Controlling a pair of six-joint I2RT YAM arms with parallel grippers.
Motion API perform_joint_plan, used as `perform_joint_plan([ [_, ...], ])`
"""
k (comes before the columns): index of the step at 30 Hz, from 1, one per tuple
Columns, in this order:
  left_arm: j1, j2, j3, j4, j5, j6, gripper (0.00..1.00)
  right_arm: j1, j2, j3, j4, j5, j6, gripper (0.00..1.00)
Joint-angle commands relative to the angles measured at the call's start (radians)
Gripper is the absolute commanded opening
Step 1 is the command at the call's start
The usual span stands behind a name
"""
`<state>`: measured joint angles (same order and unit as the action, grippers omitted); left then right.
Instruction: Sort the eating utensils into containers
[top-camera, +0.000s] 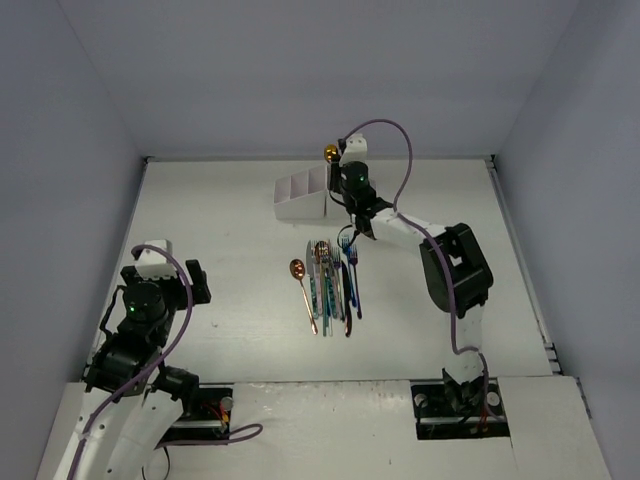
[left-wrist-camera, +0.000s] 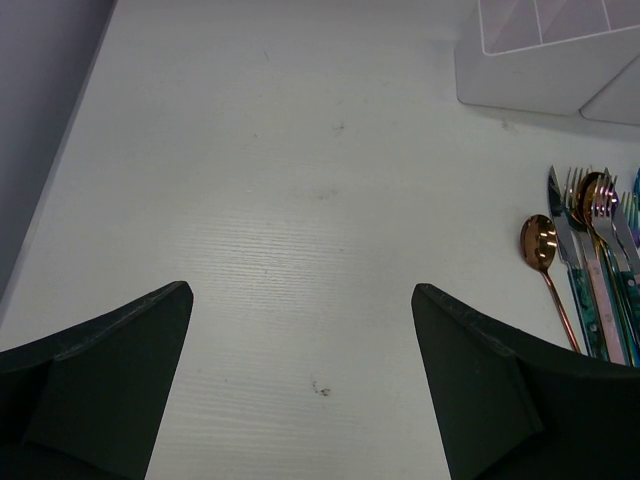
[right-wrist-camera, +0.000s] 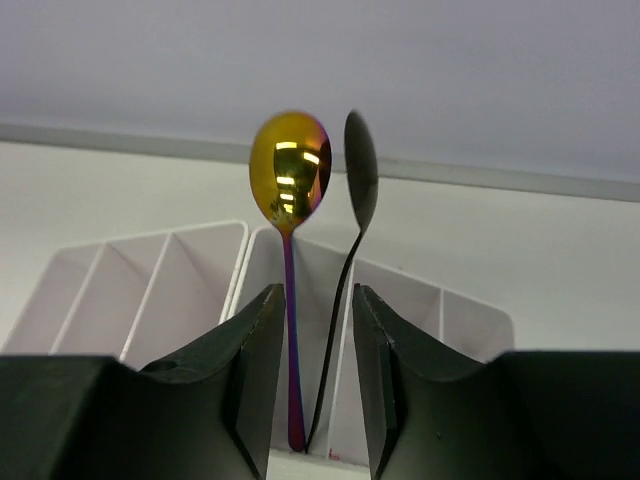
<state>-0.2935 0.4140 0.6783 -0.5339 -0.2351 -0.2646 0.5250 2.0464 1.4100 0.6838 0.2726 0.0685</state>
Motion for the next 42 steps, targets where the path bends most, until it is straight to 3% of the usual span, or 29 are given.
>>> perform_joint_plan([
  [1, -0.004, 0.13, 0.078, 0.028, 0.099, -0.022, 0.9, 0.015, -0.217, -0.009, 0.004, 0.039, 0.028, 0.36],
  [4, -0.006, 0.207, 0.099, 0.014, 0.109, -0.033, 0.9, 0.046, -0.333, 0.009, -0.147, 0.03, 0.031, 0.38],
  [7, -0.004, 0.246, 0.109, 0.004, 0.104, -0.034, 0.9, 0.116, -0.375, 0.064, -0.429, 0.034, 0.036, 0.4],
  [14, -0.004, 0.196, 0.085, 0.003, 0.042, -0.033, 0.9, 0.262, -0.408, 0.038, -0.797, -0.064, 0.199, 0.42],
  [23, -0.005, 0.141, 0.073, 0.008, -0.002, -0.025, 0.9, 0.401, -0.315, -0.143, -0.822, -0.123, 0.419, 0.36],
  [35, -0.006, 0.078, 0.055, 0.031, -0.022, -0.013, 0.9, 0.398, -0.107, -0.08, -0.854, -0.154, 0.496, 0.29],
  [42, -0.006, 0.071, 0.051, 0.036, -0.018, -0.01, 0.9, 0.395, -0.068, -0.065, -0.86, -0.142, 0.492, 0.29],
])
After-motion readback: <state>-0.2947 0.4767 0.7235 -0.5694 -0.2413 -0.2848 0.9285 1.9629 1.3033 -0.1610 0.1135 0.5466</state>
